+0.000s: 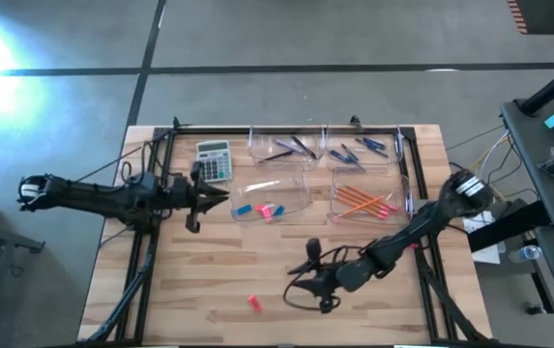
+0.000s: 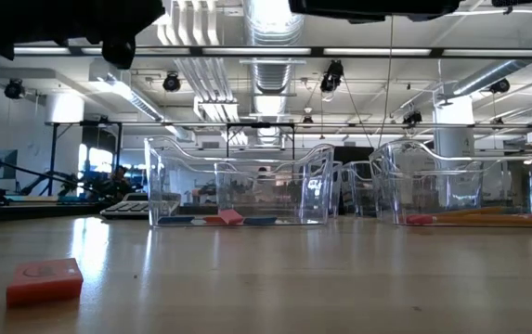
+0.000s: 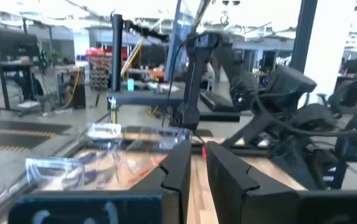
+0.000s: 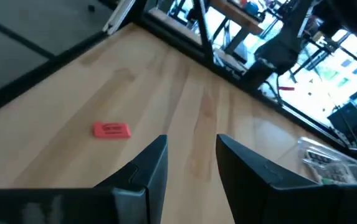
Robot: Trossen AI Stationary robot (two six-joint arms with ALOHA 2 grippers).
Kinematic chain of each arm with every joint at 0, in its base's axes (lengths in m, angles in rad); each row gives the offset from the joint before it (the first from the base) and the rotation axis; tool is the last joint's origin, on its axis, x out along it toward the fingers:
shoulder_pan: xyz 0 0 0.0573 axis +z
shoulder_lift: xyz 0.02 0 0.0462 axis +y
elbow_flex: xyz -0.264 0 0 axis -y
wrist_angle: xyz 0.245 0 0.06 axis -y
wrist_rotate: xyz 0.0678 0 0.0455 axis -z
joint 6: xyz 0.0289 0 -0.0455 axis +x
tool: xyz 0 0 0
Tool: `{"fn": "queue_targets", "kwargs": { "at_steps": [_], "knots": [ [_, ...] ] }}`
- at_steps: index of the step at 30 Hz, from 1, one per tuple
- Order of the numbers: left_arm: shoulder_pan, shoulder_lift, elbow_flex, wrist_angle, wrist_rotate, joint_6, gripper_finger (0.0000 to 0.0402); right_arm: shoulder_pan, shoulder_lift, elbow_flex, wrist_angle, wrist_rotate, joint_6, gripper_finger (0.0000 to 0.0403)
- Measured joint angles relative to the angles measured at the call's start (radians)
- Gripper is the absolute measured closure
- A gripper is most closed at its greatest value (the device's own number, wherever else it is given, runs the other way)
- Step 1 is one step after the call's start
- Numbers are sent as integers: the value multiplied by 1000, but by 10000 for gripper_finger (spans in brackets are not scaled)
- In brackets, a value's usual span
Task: Sort crayons/erasers/pens/pencils in bins
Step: Put the orange eraser into the bottom left transparent bin
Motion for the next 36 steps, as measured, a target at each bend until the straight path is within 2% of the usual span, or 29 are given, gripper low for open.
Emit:
{"fn": "queue_targets", "kwargs": {
  "at_steps": [5, 10, 13, 15, 19, 24, 29, 36],
  "knots": [
    [-6, 57, 1, 9, -4, 1, 366, -37, 138, 99, -26, -39, 77, 268],
    [-6, 87, 13, 15, -4, 4, 366, -55, 297, 234, -141, -134, 77, 227],
    [-6, 91, 13, 11, -4, 8, 366, -55, 350, 330, -224, -148, 44, 201],
    [-6, 90, 13, 8, -4, 9, 366, -57, 380, 378, -249, -197, 27, 190],
    [-5, 91, 13, 10, -3, 9, 366, -56, 445, 460, -242, -292, 7, 184],
    [-6, 103, 13, 9, -3, 3, 366, -64, 545, 527, -250, -318, -11, 183],
    [-6, 119, 13, 9, 0, 3, 366, -92, 576, 569, -241, -347, -7, 183],
    [-6, 145, 21, 10, 1, 3, 366, -129, 579, 562, -249, -413, 27, 183]
  ]
}}
